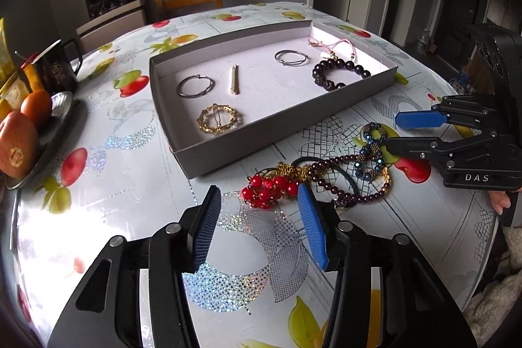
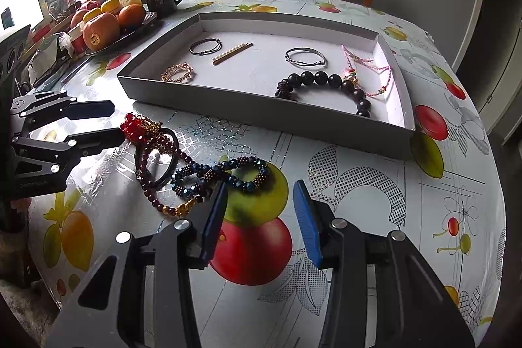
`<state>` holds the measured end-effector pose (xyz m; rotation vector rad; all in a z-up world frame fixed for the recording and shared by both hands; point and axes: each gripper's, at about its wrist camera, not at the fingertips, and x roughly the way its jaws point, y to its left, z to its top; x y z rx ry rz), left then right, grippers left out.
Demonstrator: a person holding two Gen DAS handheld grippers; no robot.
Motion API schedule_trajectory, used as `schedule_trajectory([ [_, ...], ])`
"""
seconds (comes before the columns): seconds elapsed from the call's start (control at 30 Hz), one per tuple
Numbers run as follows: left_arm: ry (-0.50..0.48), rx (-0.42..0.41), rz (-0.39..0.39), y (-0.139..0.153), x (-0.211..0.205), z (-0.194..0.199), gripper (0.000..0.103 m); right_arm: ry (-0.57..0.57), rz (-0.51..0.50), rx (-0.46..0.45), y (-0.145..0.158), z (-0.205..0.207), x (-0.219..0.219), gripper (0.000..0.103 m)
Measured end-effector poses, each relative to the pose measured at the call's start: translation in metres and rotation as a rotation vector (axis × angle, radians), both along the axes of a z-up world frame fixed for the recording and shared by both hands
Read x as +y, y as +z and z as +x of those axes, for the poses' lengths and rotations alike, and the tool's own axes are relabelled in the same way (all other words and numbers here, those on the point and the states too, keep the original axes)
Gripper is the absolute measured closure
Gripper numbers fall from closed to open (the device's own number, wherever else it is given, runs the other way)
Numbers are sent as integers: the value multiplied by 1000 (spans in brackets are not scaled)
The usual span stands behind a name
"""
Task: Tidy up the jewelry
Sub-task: 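Grasp red beaded hair clip with left gripper while right grasps blue beaded bracelet, then carry red clip with left gripper while right carries blue bracelet over the box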
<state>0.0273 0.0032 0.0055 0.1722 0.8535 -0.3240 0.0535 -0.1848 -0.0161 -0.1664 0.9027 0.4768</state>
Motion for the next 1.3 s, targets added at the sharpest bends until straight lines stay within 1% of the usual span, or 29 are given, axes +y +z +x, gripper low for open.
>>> schedule_trajectory([
  [0.07, 7, 9, 6, -1, 0, 6, 53, -2, 0, 0, 0, 0, 0, 61],
  [0.17, 5, 21, 4, -3, -1, 11, 59, -3, 4, 0, 0, 0, -1, 61],
  [0.23, -4, 32, -20, -4, 0, 14, 64, -6, 6, 6, -1, 1, -3, 61],
  [0.37, -21, 62, -75, -7, 2, 18, 68, 1, 39, 34, -2, 4, -5, 61],
  [0.43, -36, 58, -81, -7, 1, 16, 79, 5, 54, 46, -3, 6, -5, 61],
  [0.6, -23, 32, -42, -6, -1, 11, 80, -15, 72, 45, 0, 12, -6, 61],
  [0.63, -17, 24, -32, -5, -1, 11, 80, -18, 80, 43, 1, 12, -7, 64],
  [0.7, -10, 4, -6, -3, -1, 8, 80, -26, 86, 43, 3, 15, -7, 66],
  [0.77, -10, -15, 19, -1, -2, 5, 81, -31, 74, 43, 2, 18, -5, 71],
  [0.87, -10, -38, 47, 3, -5, 2, 81, -40, 53, 50, -3, 23, -2, 72],
  [1.0, -13, -48, 51, 5, -4, 0, 81, -32, 0, 17, -4, 19, 5, 72],
  [1.03, -10, -49, 53, 5, -3, 0, 81, -23, -19, 7, -5, 17, 8, 73],
  [1.07, -8, -51, 54, 6, -3, 0, 81, -14, -23, 6, -5, 16, 9, 78],
  [1.1, -7, -53, 54, 7, -2, 0, 81, -8, -20, 12, -4, 16, 9, 80],
  [1.17, -6, -57, 52, 8, -2, 0, 81, 5, -25, 15, -4, 16, 10, 95],
  [1.3, -3, -66, 55, 11, -2, -2, 81, 14, -22, 5, -3, 11, 11, 96],
])
